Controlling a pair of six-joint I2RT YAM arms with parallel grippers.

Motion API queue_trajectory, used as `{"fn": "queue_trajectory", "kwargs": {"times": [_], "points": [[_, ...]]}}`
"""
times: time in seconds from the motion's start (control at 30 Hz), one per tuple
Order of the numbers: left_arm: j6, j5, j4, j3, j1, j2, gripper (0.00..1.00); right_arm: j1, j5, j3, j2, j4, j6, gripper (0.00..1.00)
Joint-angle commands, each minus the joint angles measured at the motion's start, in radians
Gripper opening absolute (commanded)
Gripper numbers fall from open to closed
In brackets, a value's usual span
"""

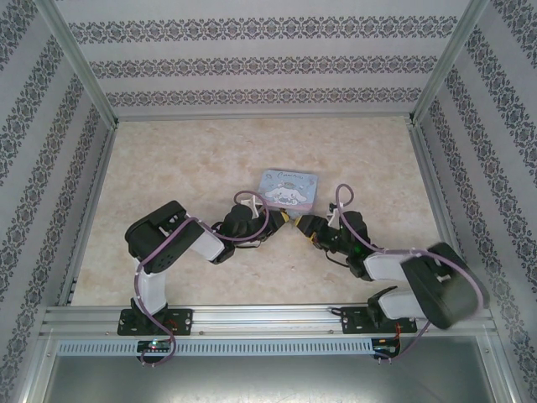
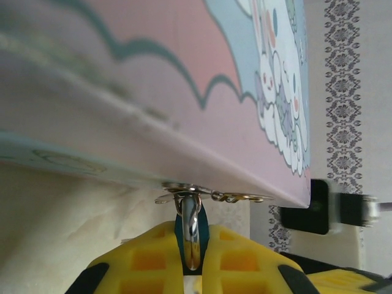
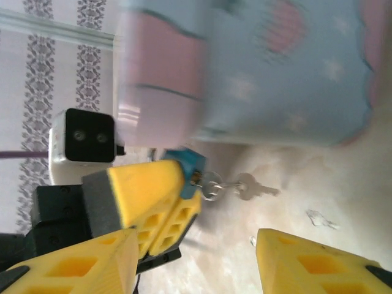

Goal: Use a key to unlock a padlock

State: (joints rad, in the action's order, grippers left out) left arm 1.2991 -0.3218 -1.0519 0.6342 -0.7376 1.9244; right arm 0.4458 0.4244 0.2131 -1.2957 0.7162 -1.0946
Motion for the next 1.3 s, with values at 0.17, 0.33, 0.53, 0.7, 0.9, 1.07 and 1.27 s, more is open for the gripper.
{"fn": "queue_trajectory", "kwargs": {"times": [0.17, 0.33, 0.53, 0.7, 0.9, 1.07, 1.27], "points": [[-0.005, -0.037, 0.220, 0.032, 0.014, -0.015, 0.00, 0.108, -0.326, 0.230, 0.268, -0.752, 0.519, 0.55], [0.005, -0.068, 0.294, 0.062, 0.015, -0.028, 0.00, 0.194, -0.447, 0.264, 0.254, -0.824, 0.670, 0.54], [-0.003, -0.098, 0.411, 0.097, 0.015, -0.069, 0.00, 0.266, -0.525, 0.263, 0.197, -0.810, 0.756, 0.51], [-0.017, -0.120, 0.502, 0.126, 0.015, -0.098, 0.00, 0.298, -0.561, 0.274, 0.135, -0.781, 0.792, 0.48], [-0.018, -0.137, 0.541, 0.143, 0.015, -0.111, 0.00, 0.330, -0.596, 0.313, 0.046, -0.756, 0.815, 0.43], [-0.017, -0.144, 0.556, 0.154, 0.015, -0.119, 0.00, 0.335, -0.602, 0.340, -0.013, -0.734, 0.823, 0.42], [-0.018, -0.150, 0.568, 0.164, 0.014, -0.120, 0.00, 0.338, -0.605, 0.370, -0.073, -0.715, 0.826, 0.40]]}}
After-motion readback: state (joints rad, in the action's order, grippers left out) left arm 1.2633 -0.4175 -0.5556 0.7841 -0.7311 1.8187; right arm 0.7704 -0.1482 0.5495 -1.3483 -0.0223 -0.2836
